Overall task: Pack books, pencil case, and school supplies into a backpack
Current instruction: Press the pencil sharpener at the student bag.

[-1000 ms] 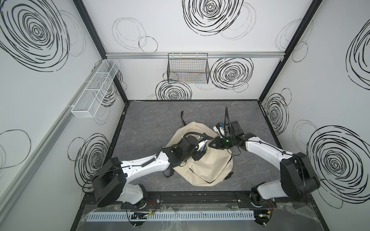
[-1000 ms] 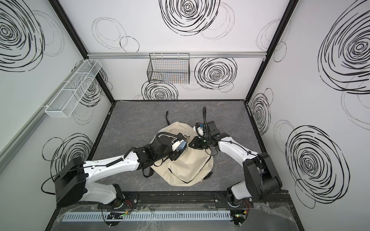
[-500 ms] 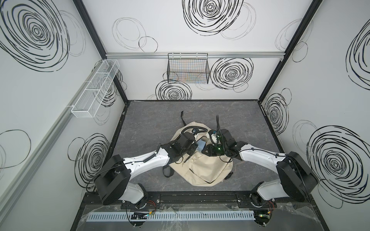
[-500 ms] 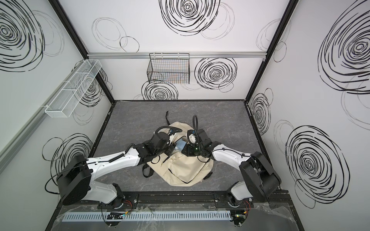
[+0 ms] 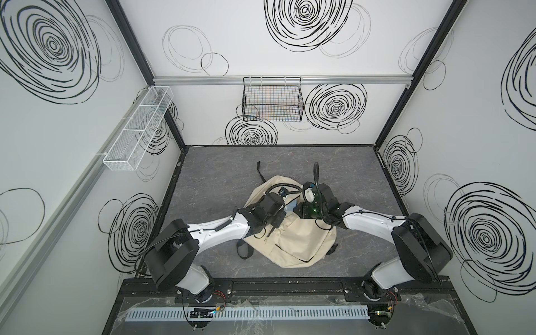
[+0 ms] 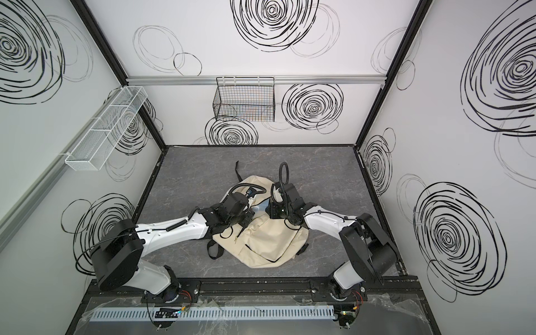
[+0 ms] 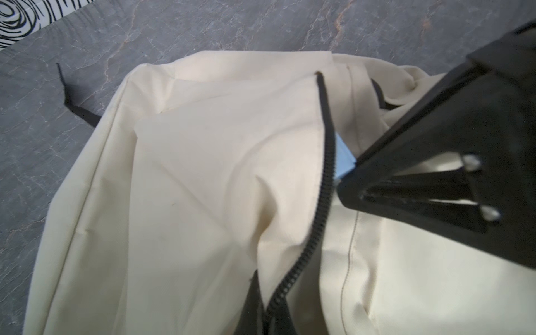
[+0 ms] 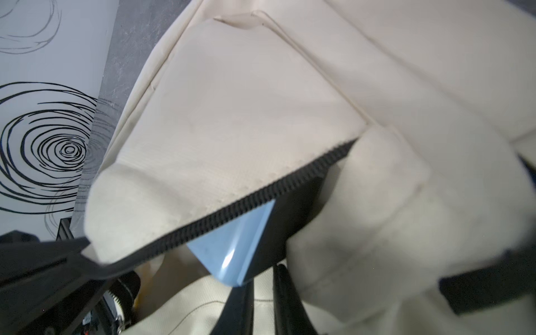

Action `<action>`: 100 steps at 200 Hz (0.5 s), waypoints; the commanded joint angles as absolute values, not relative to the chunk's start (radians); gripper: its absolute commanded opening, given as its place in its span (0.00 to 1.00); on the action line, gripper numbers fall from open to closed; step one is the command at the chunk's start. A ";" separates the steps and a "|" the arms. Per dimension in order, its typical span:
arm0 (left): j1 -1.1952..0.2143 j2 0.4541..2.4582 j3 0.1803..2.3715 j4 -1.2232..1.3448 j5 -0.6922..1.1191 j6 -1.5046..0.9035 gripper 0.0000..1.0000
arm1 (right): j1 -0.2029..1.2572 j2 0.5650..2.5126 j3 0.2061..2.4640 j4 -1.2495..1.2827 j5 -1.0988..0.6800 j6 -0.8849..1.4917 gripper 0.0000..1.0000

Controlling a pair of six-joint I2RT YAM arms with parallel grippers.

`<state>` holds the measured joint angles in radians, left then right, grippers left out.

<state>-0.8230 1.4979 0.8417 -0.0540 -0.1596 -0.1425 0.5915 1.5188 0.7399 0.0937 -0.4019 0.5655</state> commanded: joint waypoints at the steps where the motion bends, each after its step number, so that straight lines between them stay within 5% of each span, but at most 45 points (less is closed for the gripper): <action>1: -0.830 1.462 0.841 0.003 -0.086 -0.138 0.00 | 0.611 1.533 0.781 0.208 -0.352 0.557 0.18; 71: -0.803 1.411 0.859 -0.009 -0.104 -0.167 0.00 | 0.624 1.507 0.802 0.037 -0.290 0.496 0.28; 87: -0.800 1.335 0.838 -0.001 -0.111 -0.170 0.41 | 0.638 1.464 0.799 0.048 -0.378 0.454 0.33; 100: -0.800 1.251 0.804 0.010 -0.120 -0.187 0.53 | 0.659 1.413 0.788 0.036 -0.359 0.446 0.35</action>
<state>-0.8055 1.4017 0.8364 -0.0513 -0.1184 -0.1520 0.6289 1.5105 0.7830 0.0582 -0.3309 0.4984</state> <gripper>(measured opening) 0.420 0.334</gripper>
